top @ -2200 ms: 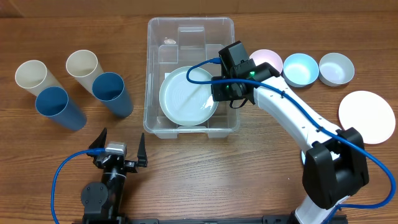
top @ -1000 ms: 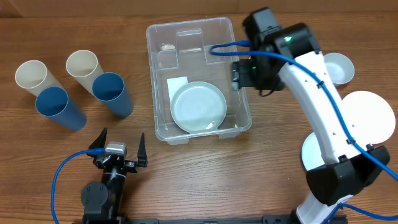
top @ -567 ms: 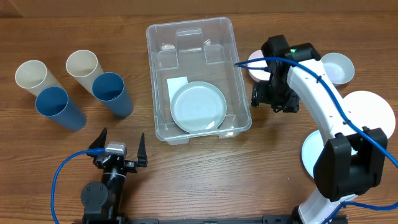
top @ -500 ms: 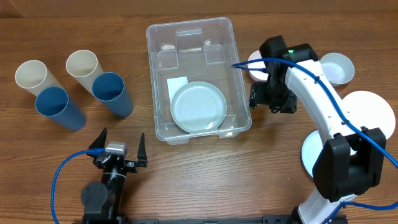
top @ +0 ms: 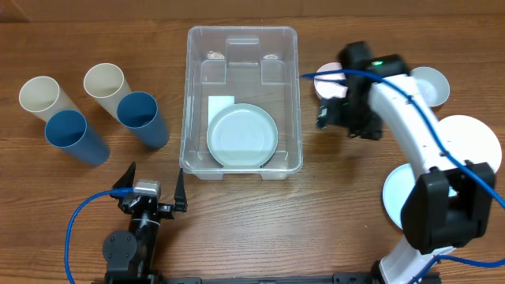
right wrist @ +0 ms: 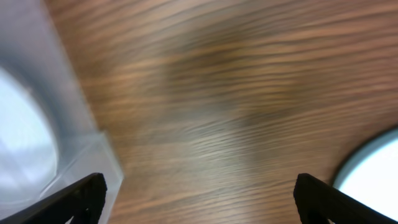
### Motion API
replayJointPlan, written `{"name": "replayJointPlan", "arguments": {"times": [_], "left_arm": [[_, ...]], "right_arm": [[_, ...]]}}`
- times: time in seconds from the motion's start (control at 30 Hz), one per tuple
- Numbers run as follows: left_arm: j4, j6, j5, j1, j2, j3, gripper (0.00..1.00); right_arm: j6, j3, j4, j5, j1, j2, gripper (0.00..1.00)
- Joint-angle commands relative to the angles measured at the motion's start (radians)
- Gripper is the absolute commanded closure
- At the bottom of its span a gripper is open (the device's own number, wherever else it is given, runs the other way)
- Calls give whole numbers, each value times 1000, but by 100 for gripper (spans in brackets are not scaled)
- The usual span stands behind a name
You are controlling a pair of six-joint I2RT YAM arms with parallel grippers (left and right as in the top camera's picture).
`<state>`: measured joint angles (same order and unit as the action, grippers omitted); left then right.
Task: Pack container
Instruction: 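Release the plate and move the right gripper to the second light-blue plate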
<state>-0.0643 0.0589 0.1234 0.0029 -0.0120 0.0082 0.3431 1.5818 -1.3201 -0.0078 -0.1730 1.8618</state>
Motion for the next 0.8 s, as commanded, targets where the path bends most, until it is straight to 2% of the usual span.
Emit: {"name": "replayJointPlan", "arguments": {"times": [0.0,0.2,0.33,0.43,0.53,0.77], "left_arm": [[-2,13,-3,11,8,-3,0],[-2,13,-3,11,8,-3,0],[-2,13,-3,11,8,-3,0],[-2,13,-3,11,8,-3,0],[-2,13,-3,11,8,-3,0],[-2,13,-3,11,8,-3,0]], "right_arm": [[9,26,9,-64,153,-8,0],[10,-35,11,-72,402,-8,0],[21,-238,98,-64,509,-8,1],[22,-339,159,-65,534,-8,5],[26,-388,219,-66,533,-8,15],[32,-508,365,-65,533,-8,54]]}}
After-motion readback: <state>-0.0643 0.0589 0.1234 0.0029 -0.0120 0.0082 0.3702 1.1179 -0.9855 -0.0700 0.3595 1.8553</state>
